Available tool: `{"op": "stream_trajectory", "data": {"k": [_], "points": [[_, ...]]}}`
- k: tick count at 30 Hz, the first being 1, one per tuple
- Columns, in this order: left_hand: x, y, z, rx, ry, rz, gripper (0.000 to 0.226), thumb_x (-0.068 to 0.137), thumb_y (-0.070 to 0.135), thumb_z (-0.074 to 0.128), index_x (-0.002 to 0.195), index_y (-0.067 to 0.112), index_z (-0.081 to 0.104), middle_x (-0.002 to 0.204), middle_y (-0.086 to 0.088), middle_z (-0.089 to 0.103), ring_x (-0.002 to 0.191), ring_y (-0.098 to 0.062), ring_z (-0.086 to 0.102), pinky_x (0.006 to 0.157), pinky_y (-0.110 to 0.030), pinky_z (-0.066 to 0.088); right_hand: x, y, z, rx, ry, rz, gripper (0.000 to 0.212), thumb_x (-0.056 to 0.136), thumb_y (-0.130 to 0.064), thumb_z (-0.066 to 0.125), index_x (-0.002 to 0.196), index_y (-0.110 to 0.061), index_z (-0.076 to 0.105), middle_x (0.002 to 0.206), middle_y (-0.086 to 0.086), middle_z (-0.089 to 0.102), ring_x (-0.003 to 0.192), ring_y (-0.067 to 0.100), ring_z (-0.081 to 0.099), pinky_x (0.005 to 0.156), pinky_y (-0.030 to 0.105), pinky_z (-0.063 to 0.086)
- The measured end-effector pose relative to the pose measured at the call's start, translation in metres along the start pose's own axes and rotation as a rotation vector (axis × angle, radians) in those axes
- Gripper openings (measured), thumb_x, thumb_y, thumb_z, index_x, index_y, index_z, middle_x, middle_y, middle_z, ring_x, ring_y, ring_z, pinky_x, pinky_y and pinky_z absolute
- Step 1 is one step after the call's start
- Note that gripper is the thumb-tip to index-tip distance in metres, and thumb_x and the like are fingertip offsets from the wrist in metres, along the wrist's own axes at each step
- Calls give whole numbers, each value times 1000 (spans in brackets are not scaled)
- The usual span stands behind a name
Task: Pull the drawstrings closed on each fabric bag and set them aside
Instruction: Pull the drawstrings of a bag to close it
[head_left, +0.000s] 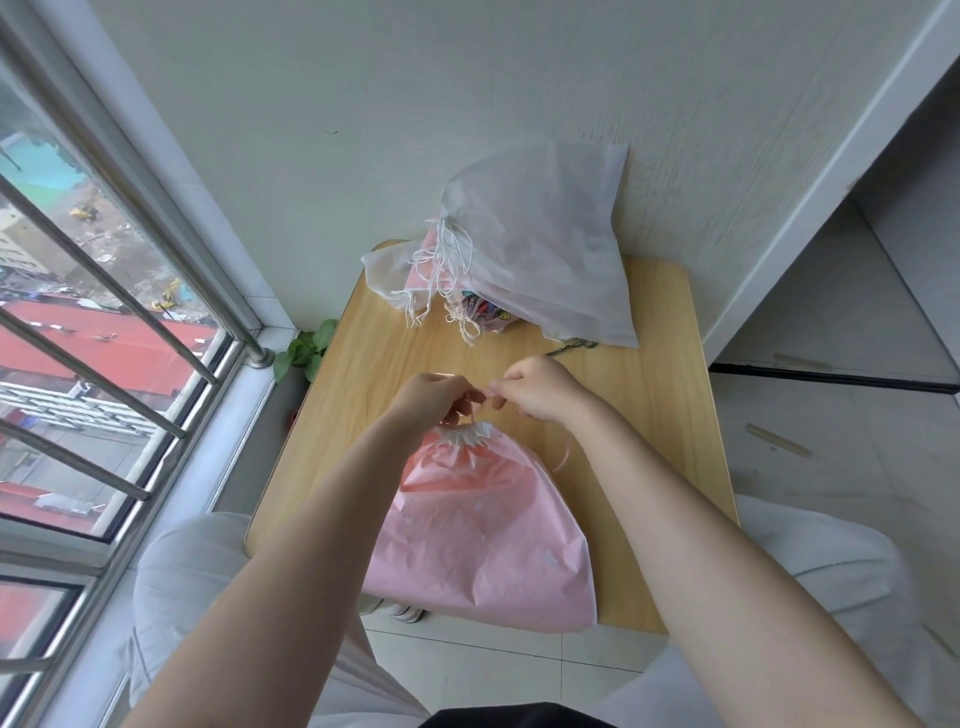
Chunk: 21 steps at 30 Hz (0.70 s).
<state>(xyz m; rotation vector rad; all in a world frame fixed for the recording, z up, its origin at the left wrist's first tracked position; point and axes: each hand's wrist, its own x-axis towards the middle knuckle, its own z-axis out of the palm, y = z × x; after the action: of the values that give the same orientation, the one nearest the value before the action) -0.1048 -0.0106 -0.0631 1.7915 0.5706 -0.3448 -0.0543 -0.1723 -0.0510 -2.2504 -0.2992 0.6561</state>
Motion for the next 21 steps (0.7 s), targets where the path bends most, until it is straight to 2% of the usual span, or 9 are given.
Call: {"op": "stream_trajectory", "data": {"k": [4, 7, 11, 13, 15, 16, 18, 19, 21], "points": [[-1, 2, 7, -98, 20, -10, 14, 87, 9, 63, 83, 0, 73, 61, -4, 67, 50, -13, 58, 49, -18, 48, -8, -2, -1, 33, -162, -62, 18, 90, -27, 65, 83, -13, 74, 60, -4, 57, 50, 10, 47, 49, 20, 36], [2, 1, 8, -53, 27, 30, 11, 85, 14, 70, 89, 7, 78, 69, -4, 69, 53, -9, 61, 52, -18, 49, -8, -3, 3, -44, -259, -58, 16, 87, -20, 66, 81, -7, 74, 64, 3, 63, 51, 15, 52, 49, 25, 40], [3, 6, 2, 32, -32, 90, 11, 84, 5, 67, 87, 8, 77, 72, 1, 71, 61, -9, 61, 57, -15, 49, -6, -2, 14, -151, -237, -80, 13, 80, -26, 75, 81, -13, 78, 70, -4, 65, 70, 12, 58, 60, 22, 43], [1, 11, -2, 149, -47, 117, 12, 85, 3, 65, 86, 8, 76, 60, 10, 68, 52, 1, 58, 51, -9, 43, -5, -2, 17, -147, -220, -69, 18, 78, -35, 77, 74, -18, 78, 67, -7, 63, 69, 9, 57, 59, 21, 41], [0, 13, -6, 256, -60, 165, 13, 86, 4, 64, 90, 8, 76, 59, 9, 66, 46, 5, 52, 47, -5, 37, -3, 0, 15, -68, -149, -37, 31, 79, -42, 72, 69, -13, 75, 63, -5, 61, 63, 9, 55, 58, 24, 41], [1, 14, -9, 292, -77, 191, 14, 86, 4, 64, 92, 8, 77, 63, 7, 67, 47, 5, 52, 48, -4, 37, 0, 3, 13, -35, -80, -27, 31, 81, -39, 68, 72, -10, 73, 65, -4, 62, 63, 11, 56, 59, 25, 42], [0, 14, -15, 333, -122, 224, 16, 86, 5, 65, 96, 9, 78, 73, 4, 72, 56, 2, 55, 53, -6, 39, 6, 8, 10, 33, 17, 4, 15, 85, -24, 61, 84, -11, 67, 81, 0, 66, 75, 17, 61, 66, 29, 48], [-1, 14, -17, 352, -139, 232, 17, 85, 7, 66, 96, 12, 78, 79, 2, 75, 62, -2, 58, 57, -9, 41, 7, 10, 11, 103, 3, 21, 8, 85, -16, 59, 90, -13, 65, 90, 2, 68, 82, 19, 63, 69, 31, 50], [0, 13, -20, 385, -155, 242, 16, 84, 10, 68, 94, 17, 78, 87, -3, 76, 69, -7, 59, 66, -17, 44, 9, 9, 19, 310, -91, 48, 20, 83, -5, 59, 100, -14, 64, 98, 6, 71, 83, 19, 62, 65, 30, 48]]}}
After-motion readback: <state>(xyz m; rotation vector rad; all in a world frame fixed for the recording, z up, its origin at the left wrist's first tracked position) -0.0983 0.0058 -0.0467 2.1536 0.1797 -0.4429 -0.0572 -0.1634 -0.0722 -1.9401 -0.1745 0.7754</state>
